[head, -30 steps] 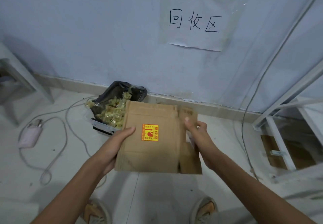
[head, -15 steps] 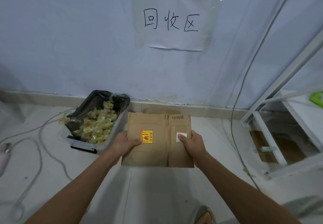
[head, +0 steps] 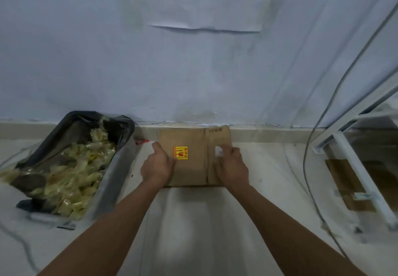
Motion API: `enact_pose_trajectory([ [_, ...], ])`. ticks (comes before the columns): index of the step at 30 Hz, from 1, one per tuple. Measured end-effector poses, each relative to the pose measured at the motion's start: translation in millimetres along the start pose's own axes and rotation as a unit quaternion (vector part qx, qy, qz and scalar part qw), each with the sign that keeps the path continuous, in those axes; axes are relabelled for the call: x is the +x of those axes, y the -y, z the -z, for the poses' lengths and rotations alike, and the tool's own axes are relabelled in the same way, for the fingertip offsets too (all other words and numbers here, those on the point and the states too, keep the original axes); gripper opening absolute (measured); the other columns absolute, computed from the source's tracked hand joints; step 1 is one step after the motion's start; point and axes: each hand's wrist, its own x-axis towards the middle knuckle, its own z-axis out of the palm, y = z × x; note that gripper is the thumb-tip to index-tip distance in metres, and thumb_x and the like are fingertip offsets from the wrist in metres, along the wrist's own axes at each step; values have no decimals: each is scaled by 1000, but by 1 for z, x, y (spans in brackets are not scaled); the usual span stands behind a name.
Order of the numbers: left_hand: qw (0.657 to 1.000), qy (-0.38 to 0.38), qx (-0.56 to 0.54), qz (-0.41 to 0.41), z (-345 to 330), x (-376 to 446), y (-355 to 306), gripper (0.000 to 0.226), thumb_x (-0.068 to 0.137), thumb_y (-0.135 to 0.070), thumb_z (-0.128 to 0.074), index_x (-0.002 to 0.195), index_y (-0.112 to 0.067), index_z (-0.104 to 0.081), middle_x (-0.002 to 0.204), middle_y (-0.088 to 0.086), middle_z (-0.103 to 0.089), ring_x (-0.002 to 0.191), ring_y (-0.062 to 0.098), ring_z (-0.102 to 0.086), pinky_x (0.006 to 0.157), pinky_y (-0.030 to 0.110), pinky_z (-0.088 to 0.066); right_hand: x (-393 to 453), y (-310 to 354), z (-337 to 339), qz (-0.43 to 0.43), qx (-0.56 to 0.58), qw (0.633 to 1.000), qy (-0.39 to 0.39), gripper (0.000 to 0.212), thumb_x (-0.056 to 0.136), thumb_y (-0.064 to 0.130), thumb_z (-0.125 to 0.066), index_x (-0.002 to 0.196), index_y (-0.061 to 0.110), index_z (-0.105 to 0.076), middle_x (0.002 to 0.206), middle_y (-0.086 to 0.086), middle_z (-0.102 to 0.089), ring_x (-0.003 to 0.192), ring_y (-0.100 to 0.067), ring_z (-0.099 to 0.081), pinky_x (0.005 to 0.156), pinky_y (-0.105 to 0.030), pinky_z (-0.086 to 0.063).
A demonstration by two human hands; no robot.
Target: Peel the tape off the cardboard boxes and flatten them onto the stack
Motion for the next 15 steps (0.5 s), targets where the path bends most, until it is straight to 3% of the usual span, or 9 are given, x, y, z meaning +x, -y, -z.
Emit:
enact_pose_trajectory([
  [5,998,46,2,-34,-34,59,33,70,93,-41,-69,145,-22,-26,117,14,-68,101,37,-67,85,50,-58,43,-12,-49,-1,-29,997,77,58,106,42,-46,161,33,-29,155,-14,-33,134,-33,-43,92,-46,-50],
  [7,996,64,14,-55,-46,70,47,77,94,-40,-66,153,-23,-19,128,15,-65,111,39,-64,91,52,-57,49,-16,-62,-5,-60,992,107,60,106,46,-43,162,35,-26,161,-15,-30,140,-35,-38,101,-48,-45],
  [10,994,71,26,-76,-60,79,61,82,99,-43,-59,161,-24,-9,152,16,-46,131,41,-51,104,57,-49,50,-18,-73,21,-95,992,74,60,105,47,-44,161,32,-30,170,-17,-19,149,-39,-27,113,-51,-35],
  [13,991,86,72,-78,-50,88,55,82,100,-45,-53,162,-19,-6,160,16,-35,139,41,-42,109,58,-43,57,-17,-64,60,-110,990,59,60,105,48,-42,160,25,-35,173,-14,-16,157,-39,-18,123,-54,-26],
  [15,986,98,125,-58,-33,89,34,80,101,-43,-52,162,-13,-9,162,15,-29,143,40,-37,111,55,-41,66,-8,-46,66,-129,987,76,60,104,49,-42,158,23,-38,172,-12,-19,155,-38,-23,124,-54,-25],
])
